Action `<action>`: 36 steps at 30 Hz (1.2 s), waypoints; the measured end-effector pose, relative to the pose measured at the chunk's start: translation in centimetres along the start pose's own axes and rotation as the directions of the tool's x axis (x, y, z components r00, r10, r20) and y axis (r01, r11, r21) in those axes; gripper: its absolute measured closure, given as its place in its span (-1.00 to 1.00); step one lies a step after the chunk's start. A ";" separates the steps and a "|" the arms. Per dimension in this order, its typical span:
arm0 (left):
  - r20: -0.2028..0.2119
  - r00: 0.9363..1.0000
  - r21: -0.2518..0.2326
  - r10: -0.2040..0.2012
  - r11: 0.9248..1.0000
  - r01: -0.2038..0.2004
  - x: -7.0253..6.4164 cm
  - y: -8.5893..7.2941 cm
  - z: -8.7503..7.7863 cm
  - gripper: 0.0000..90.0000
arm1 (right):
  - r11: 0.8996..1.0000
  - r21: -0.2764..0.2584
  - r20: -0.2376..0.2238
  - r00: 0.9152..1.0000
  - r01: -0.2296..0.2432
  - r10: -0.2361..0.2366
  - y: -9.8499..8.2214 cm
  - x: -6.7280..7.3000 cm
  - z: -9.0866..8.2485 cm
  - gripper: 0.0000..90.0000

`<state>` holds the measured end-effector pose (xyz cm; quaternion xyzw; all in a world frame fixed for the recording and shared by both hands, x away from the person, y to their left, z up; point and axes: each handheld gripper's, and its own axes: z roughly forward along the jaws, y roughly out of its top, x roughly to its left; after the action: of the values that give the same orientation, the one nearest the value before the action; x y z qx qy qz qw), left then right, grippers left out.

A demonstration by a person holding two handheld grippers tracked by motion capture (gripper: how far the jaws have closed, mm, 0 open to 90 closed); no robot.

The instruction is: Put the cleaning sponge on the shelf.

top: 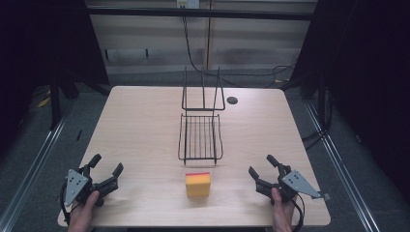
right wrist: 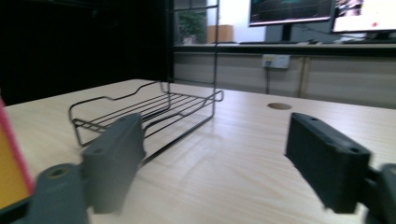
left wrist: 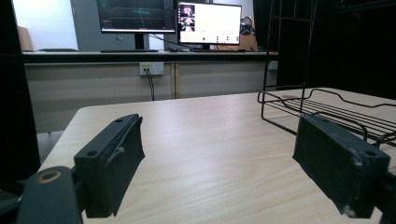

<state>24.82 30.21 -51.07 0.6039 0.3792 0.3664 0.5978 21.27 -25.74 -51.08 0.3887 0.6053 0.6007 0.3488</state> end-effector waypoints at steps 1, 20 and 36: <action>0.000 1.000 0.000 0.000 1.000 0.000 0.0 0.0 0.0 -0.65 | 1.000 0.015 -0.012 1.000 -0.002 0.002 0.1 0.0 0.0 -0.51; 0.000 1.000 0.000 0.000 1.000 0.000 0.0 0.0 0.0 -0.66 | 0.974 0.211 -0.147 0.983 -0.080 0.112 0.7 -0.6 0.5 -0.56; 0.000 1.000 0.000 0.000 1.000 0.000 0.0 0.0 0.0 -0.65 | 0.958 0.287 -0.306 0.947 -0.010 0.101 2.0 1.8 1.6 -0.67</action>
<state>24.82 30.21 -51.06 0.6039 0.3790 0.3664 0.5978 21.94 -23.46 -49.08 0.3499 0.7215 0.5726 0.1707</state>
